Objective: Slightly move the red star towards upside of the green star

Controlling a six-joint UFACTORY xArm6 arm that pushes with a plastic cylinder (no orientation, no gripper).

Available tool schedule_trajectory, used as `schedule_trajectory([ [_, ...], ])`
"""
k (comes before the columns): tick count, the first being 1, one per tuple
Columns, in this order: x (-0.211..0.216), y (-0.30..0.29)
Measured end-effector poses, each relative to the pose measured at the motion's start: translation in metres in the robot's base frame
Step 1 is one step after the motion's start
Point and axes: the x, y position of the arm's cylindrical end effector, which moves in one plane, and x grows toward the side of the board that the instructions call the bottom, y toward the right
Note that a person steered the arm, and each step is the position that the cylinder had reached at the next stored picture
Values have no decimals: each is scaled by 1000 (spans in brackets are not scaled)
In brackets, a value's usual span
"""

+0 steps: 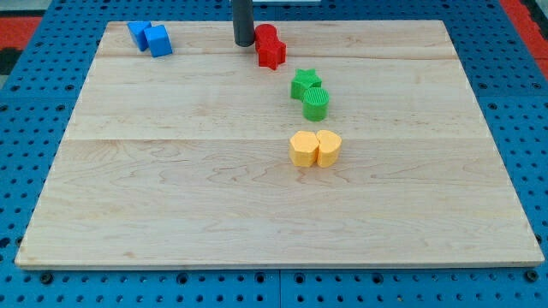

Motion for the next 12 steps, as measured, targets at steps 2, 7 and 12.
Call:
schedule_trajectory([
  [2,-44,-21],
  [7,-41,-15],
  [12,31,30],
])
